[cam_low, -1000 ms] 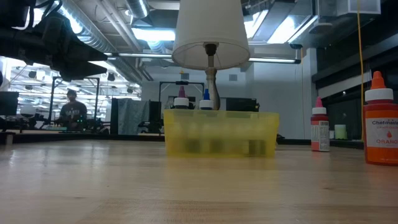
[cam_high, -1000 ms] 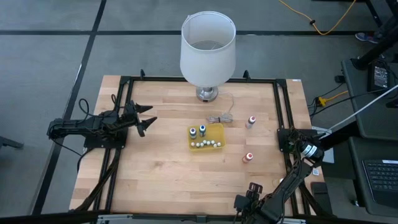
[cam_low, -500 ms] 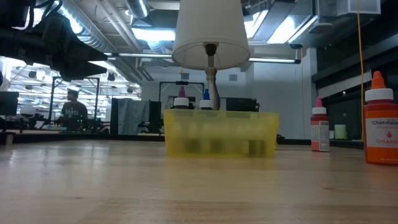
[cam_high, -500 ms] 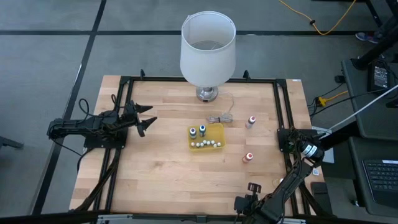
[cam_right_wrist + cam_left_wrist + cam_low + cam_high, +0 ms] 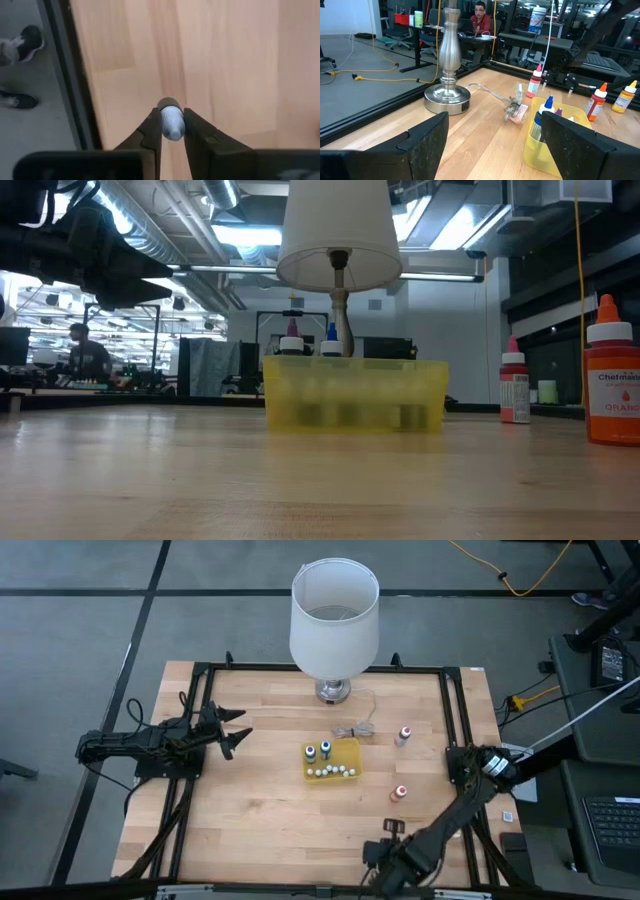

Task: Pick & Place food coloring
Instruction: Put the small green food coloring bottle into the yellow bin

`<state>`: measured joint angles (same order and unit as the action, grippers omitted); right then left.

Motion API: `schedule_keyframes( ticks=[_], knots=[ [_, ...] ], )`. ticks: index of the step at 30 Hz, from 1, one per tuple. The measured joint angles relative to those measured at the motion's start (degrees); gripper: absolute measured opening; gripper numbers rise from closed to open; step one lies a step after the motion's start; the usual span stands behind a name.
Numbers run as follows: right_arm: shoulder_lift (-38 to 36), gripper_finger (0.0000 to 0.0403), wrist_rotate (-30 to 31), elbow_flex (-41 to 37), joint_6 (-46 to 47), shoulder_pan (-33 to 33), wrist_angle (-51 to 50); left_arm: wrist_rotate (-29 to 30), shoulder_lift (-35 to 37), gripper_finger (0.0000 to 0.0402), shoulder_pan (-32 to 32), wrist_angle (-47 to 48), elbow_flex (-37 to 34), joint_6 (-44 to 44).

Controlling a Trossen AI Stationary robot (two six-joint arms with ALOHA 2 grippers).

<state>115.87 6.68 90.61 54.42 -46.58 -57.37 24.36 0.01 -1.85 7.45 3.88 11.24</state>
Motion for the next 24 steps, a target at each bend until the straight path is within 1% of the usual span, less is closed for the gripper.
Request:
schedule_keyframes(
  ticks=[3, 7, 10, 14, 20, 24],
  knots=[
    [-0.91, 0.0059, -1.92, 0.0, -4.14, 2.42, -0.64, 0.02, 0.0, 0.0311, -0.01, 0.0, 0.0, 0.0],
    [-1.75, 0.0073, -3.9, 0.46, -9.28, 5.76, -3.71, 0.0, 0.0, 0.0313, 0.0, 0.0, 0.0, 0.01],
    [-2.42, 0.0072, -3.9, 1.41, -13.88, 8.43, -7.34, 0.0, 0.0, 0.0311, -0.02, 0.0, 0.0, 0.0],
    [-2.46, 0.0062, -3.9, 3.89, -20.58, 12.78, -11.33, 0.0, 0.0, 0.0311, 0.0, 0.0, 0.0, -0.01],
    [-2.48, 0.0072, -3.78, 7.78, -28.65, 20.7, -12.77, 0.0, 0.0, 0.0312, -0.01, 0.01, 0.0, 0.01],
    [-2.48, 0.0066, -3.36, 10.52, -33.41, 26.43, -13.96, 0.0, 0.0, 0.0311, 0.0, 0.0, 0.0, 0.01]
  ],
)
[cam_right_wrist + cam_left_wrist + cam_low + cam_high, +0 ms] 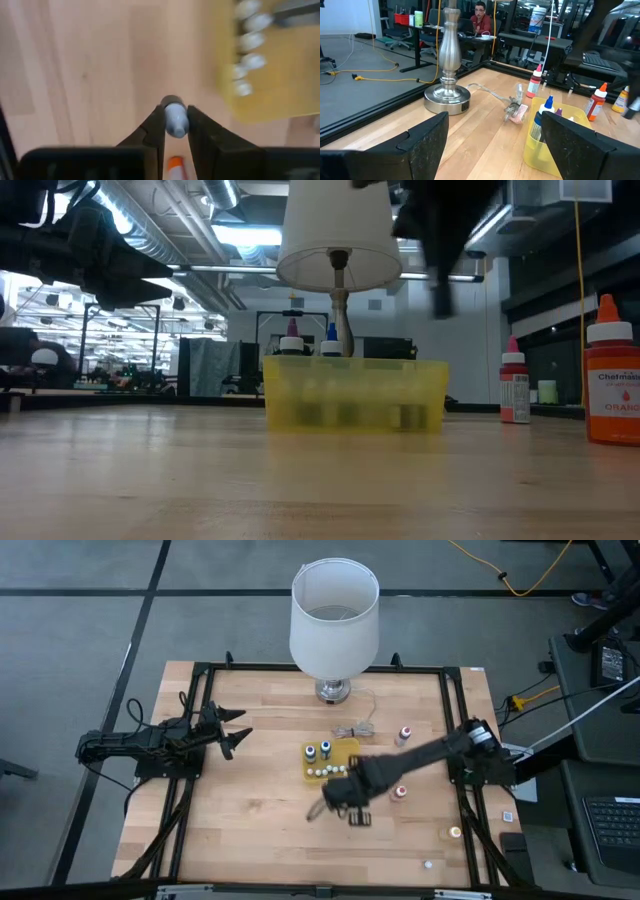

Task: Pick & Place food coloring
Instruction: Put the small green food coloring bottle into the yellow bin

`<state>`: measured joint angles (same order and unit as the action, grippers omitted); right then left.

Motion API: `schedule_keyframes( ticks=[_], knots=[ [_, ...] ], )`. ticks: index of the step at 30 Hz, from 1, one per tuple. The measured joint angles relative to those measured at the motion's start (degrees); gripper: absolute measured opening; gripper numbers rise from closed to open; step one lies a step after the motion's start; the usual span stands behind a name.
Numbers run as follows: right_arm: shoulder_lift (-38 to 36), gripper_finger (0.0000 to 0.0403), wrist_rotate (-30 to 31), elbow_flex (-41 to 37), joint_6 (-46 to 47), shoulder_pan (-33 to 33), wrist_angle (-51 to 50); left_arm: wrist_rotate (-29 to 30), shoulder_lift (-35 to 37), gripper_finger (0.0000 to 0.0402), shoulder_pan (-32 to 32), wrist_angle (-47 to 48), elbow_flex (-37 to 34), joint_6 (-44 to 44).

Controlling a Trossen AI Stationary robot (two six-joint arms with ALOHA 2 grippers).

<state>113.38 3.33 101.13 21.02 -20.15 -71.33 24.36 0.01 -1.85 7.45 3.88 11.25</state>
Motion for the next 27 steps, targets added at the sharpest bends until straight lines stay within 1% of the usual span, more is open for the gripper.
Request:
schedule_keyframes(
  ticks=[7, 15, 19, 24, 27],
  knots=[
    [0.0, 0.007, 1.56, 4.2, -6.5, 9.89, -1.53, 0.0, 0.0, 0.0311, 0.0, 0.01, 0.0, 0.0],
    [0.18, 0.0068, 1.62, 5.35, -8.14, 18.67, -2.06, 0.0, 0.0, 0.0311, 0.0, 0.01, 0.0, 0.0],
    [1.46, 0.0072, 1.73, 5.35, -8.03, 20.47, -0.98, 0.0, 0.0, 0.0313, -0.01, 0.01, 0.0, 0.0],
    [3.24, 0.0067, 1.69, 5.35, -7.7, 20.51, 0.34, 0.0, 0.0, 0.0311, 0.0, 0.02, 0.0, -0.01],
    [4.62, 0.0071, 1.54, 5.35, -6.23, 20.35, 1.25, 0.0, 0.0, 0.0312, -0.02, 0.0, 0.0, -0.02]
  ],
)
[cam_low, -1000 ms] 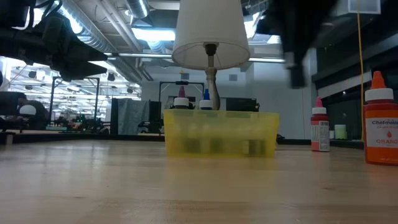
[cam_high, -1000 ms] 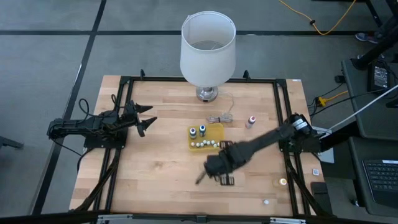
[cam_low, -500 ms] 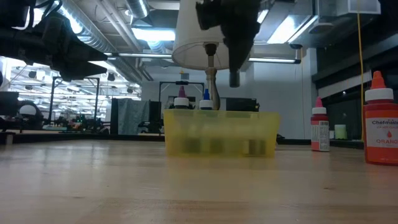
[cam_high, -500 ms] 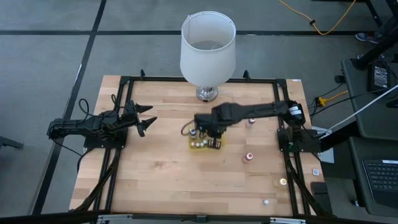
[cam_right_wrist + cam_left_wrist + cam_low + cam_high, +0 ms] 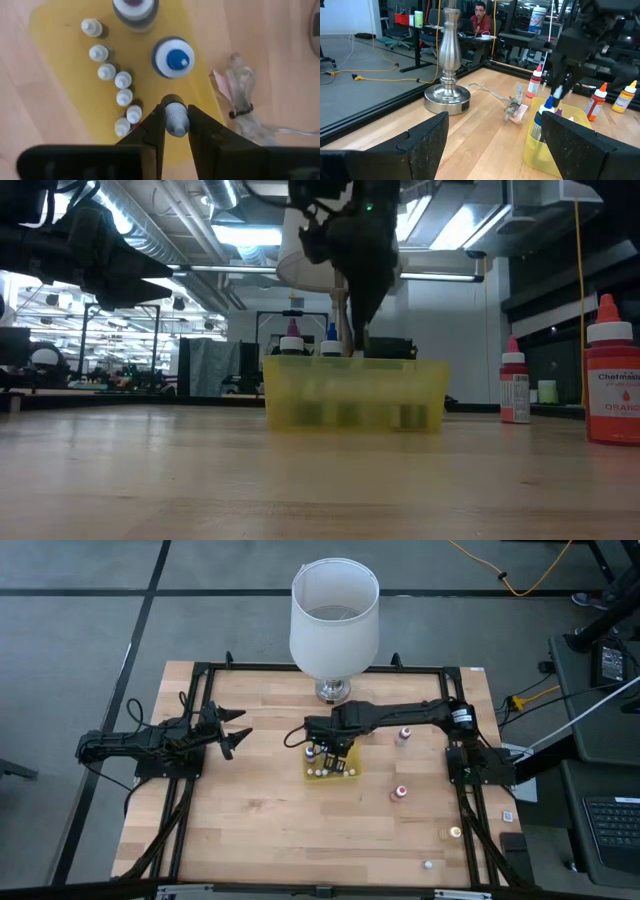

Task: Pick & Place food coloring
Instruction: Put the small green food coloring bottle into the yellow bin

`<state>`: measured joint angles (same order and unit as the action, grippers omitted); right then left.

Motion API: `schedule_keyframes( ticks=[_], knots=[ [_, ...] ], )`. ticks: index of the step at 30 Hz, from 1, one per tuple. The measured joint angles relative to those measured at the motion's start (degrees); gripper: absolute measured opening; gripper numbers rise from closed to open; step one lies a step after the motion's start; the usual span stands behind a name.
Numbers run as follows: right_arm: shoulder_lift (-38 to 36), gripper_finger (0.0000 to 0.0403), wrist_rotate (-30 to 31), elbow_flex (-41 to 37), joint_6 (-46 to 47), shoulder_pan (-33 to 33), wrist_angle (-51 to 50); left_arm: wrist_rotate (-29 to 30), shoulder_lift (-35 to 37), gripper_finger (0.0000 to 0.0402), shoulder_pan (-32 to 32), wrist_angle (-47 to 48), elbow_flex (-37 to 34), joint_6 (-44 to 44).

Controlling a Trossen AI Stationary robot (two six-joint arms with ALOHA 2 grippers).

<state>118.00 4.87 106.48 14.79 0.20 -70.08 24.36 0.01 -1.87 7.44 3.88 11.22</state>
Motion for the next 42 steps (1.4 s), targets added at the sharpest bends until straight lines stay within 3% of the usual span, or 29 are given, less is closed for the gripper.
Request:
schedule_keyframes(
  ticks=[34, 42],
  knots=[
    [1.96, 0.0074, -0.15, -14.12, 7.6, -3.9, 16.66, 0.0, 0.0, 0.0311, 0.01, 0.01, 0.0, 0.02],
    [1.96, 0.0078, -0.53, -15.21, 7.58, -3.9, 16.65, 0.0, 0.0, 0.0312, 0.02, 0.02, 0.0, 0.02]
  ],
)
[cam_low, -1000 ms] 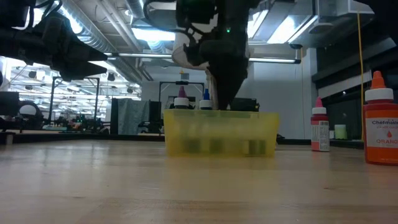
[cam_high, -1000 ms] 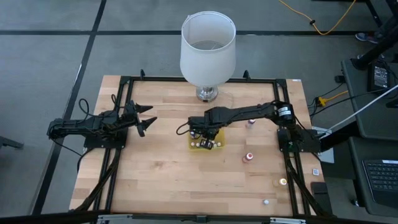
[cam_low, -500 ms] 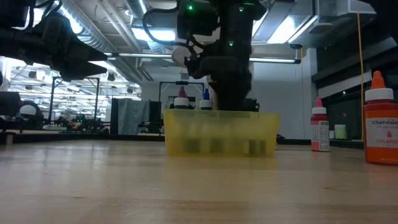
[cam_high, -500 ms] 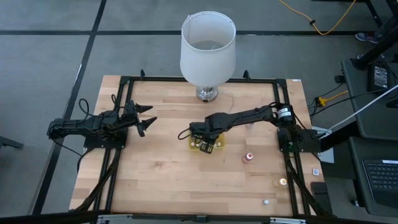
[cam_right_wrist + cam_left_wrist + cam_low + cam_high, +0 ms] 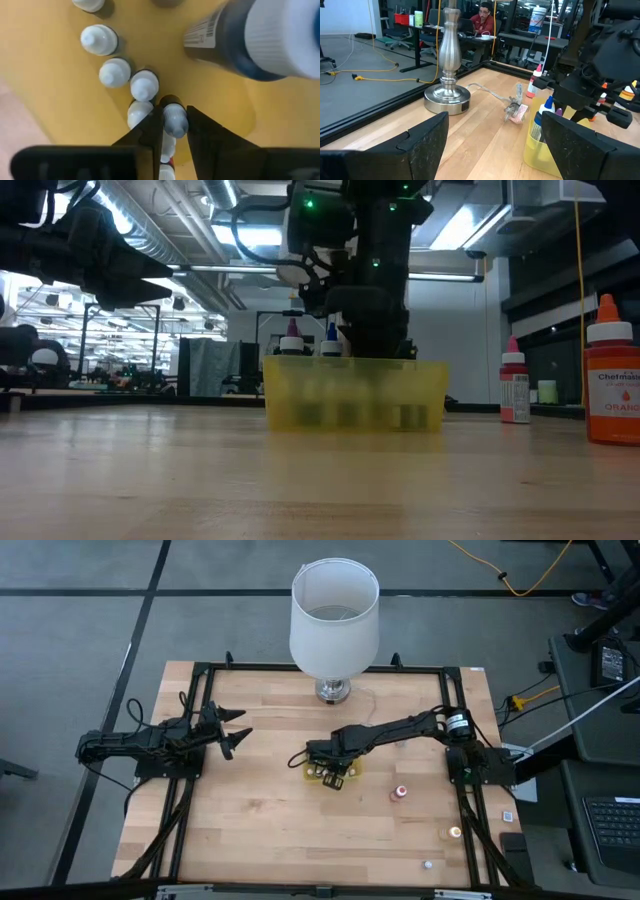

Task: Pick & Place food coloring
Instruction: Put the small green food coloring bottle into the yellow bin, then put the small red food coloring bottle into the yellow bin

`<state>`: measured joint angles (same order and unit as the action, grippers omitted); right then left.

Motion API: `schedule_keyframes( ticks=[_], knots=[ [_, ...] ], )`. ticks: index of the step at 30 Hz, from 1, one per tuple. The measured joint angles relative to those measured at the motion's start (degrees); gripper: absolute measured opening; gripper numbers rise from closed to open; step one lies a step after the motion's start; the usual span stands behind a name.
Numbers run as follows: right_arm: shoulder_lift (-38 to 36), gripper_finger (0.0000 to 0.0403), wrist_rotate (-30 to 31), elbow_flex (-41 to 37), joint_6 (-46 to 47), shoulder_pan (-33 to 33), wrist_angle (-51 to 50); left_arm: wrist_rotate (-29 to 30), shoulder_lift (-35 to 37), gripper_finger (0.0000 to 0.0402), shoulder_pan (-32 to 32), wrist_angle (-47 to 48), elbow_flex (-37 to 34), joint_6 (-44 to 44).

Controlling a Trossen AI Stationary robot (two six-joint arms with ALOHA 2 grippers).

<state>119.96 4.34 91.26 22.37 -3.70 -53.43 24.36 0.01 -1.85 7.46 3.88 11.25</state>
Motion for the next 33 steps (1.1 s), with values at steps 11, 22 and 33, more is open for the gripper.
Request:
schedule_keyframes(
  ticks=[11, 22, 33],
  knots=[
    [0.0, 0.0132, -1.49, 0.0, 0.09, 0.02, 0.46, 0.0, 0.0, 0.0312, -0.02, -0.02, 0.0, 0.0],
    [-0.02, 0.0119, -1.03, 1.87, -0.07, 0.11, -0.64, 0.0, 0.0, 0.0311, -0.01, -0.02, 0.0, 0.0],
    [-2.34, 0.0105, -0.92, 4.26, -0.33, 0.26, -5.51, 0.0, 0.0, 0.0311, 0.0, -0.02, 0.0, 0.0]
  ],
)
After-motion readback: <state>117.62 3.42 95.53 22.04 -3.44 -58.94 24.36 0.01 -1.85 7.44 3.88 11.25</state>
